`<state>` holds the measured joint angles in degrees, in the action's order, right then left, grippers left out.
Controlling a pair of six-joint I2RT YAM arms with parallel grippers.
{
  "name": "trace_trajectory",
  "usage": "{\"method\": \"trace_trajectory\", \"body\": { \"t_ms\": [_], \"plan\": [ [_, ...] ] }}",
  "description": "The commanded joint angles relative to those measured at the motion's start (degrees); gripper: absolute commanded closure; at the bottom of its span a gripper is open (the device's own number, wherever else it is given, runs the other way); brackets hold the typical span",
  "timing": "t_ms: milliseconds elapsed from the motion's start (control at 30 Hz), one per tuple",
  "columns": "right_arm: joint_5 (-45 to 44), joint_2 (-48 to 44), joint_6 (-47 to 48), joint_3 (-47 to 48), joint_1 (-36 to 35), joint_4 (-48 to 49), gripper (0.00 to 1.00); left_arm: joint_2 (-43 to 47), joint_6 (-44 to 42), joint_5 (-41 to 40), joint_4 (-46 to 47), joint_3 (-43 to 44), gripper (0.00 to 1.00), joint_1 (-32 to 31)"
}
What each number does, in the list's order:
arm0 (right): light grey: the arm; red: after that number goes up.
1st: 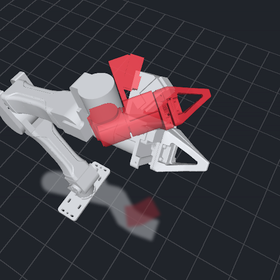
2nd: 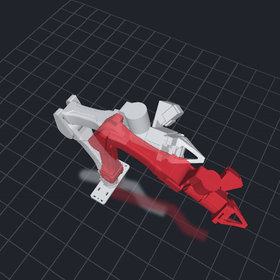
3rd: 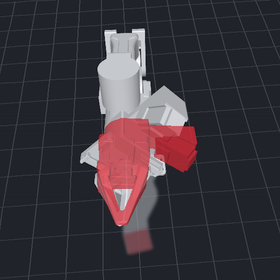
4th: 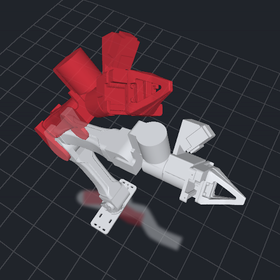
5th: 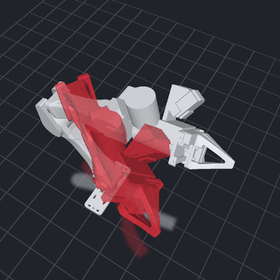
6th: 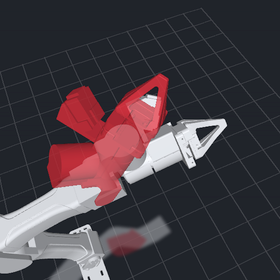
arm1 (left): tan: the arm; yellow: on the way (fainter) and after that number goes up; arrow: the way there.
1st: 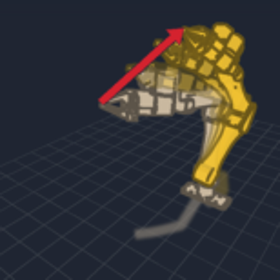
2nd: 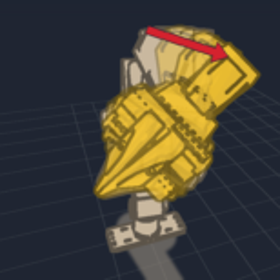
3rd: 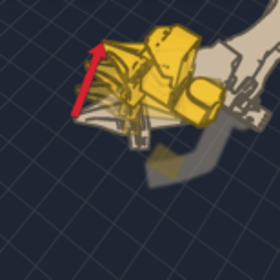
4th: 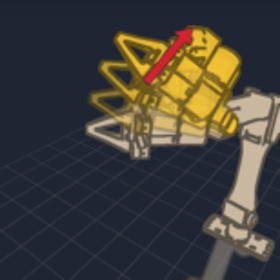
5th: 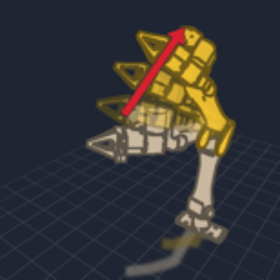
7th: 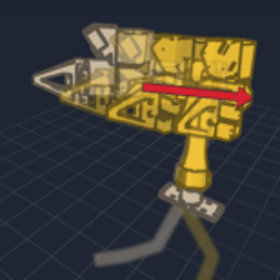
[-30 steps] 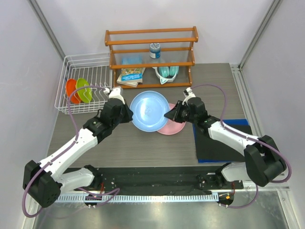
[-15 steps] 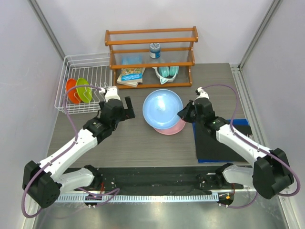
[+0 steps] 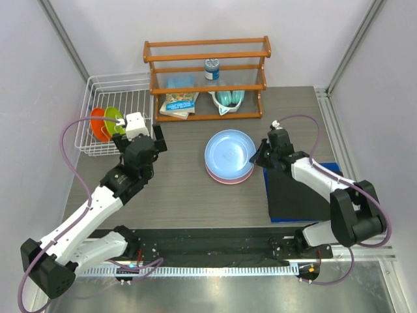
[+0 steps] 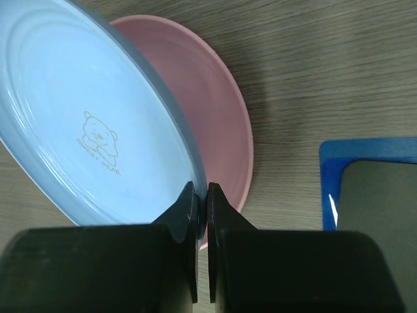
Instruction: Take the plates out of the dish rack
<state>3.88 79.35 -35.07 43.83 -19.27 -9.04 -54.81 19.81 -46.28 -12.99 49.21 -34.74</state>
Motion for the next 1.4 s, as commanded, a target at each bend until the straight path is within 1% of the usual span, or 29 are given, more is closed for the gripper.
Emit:
{"method": "trace_trajectory", "body": {
  "t_ms": [0,100,300,367,467,567,667,733,767,833,867,900,967,1000,1033,1067,1100,1167,1233,1267,1333,1367],
  "plan": [
    [5.26,1.59,0.53,4.06,0.11,2.88,0.99,1.45,-3.38,-4.26,4.73,-1.13,0.00,0.11],
    [5.18,2.65,0.53,4.77,0.02,2.36,0.97,1.28,-4.43,-4.61,4.73,-0.78,0.01,0.11],
    [4.12,5.11,0.88,5.56,0.28,2.01,0.96,0.23,-4.61,-5.31,2.89,0.27,0.01,0.11],
    [4.20,5.55,1.14,5.74,0.28,1.48,0.91,0.49,-3.91,-5.40,2.36,0.45,0.00,0.11],
    [4.03,6.08,1.06,5.82,0.28,1.13,0.89,1.45,-3.55,-5.57,1.31,0.45,0.01,0.20],
    [3.33,5.99,1.14,5.47,0.28,0.78,0.74,2.33,-3.03,-5.75,-0.19,0.62,0.01,0.20],
    [2.63,4.85,1.67,5.12,0.28,0.60,0.56,3.65,-3.11,-6.45,-0.37,0.45,0.01,0.11],
    [2.36,3.54,2.63,4.86,0.28,0.25,0.48,4.18,-4.51,-7.50,0.94,-0.34,0.01,0.11],
    [2.10,3.01,2.90,4.77,0.28,-0.01,0.38,4.01,-4.87,-8.46,3.04,-0.52,0.01,0.20],
    [0.87,1.52,4.30,5.20,0.20,-1.77,0.33,2.70,-6.01,-10.31,5.16,-0.43,0.00,0.90],
    [0.69,1.07,4.66,5.38,0.28,-2.12,0.29,1.73,-6.71,-9.80,6.30,0.09,0.01,1.43],
    [-1.05,0.63,4.66,6.43,0.20,-4.47,0.26,0.76,-7.41,-9.88,6.75,0.62,0.01,1.87],
    [-3.34,-1.56,4.40,6.97,0.02,-6.33,0.25,-3.28,-9.17,-11.37,7.11,2.99,0.00,4.32],
    [-3.61,-2.70,4.31,6.27,0.02,-7.04,0.24,-4.77,-9.18,-11.20,6.76,3.95,0.01,7.38],
    [-6.66,-4.02,4.48,5.92,0.02,-7.13,0.24,-7.83,-8.05,-8.41,6.23,5.96,0.01,9.41],
    [-7.65,-6.55,4.66,5.65,0.02,-7.83,0.23,-9.08,-7.25,-7.17,6.05,6.59,0.00,11.52],
    [-8.88,-7.71,4.83,5.21,0.02,-8.79,0.22,-10.57,-6.29,-6.46,6.31,7.73,0.01,15.19],
    [-10.90,-10.60,5.97,5.03,0.02,-9.42,0.19,-14.26,-7.41,-6.36,9.37,7.74,0.01,17.85],
    [-10.74,-11.50,6.24,5.21,0.02,-9.51,0.16,-16.81,-8.12,-6.45,12.20,9.40,0.01,21.63],
    [-10.47,-11.33,6.33,5.30,0.02,-9.51,0.16,-19.96,-8.73,-6.02,12.20,10.46,0.01,22.78],
    [-9.51,-10.45,6.42,6.00,0.02,-9.51,0.16,-23.13,-9.09,-5.14,11.94,13.45,0.00,25.77],
    [-8.98,-9.92,6.59,6.26,0.02,-9.42,0.16,-25.76,-9.26,-3.13,11.85,14.33,0.01,26.73]
  ]
}}
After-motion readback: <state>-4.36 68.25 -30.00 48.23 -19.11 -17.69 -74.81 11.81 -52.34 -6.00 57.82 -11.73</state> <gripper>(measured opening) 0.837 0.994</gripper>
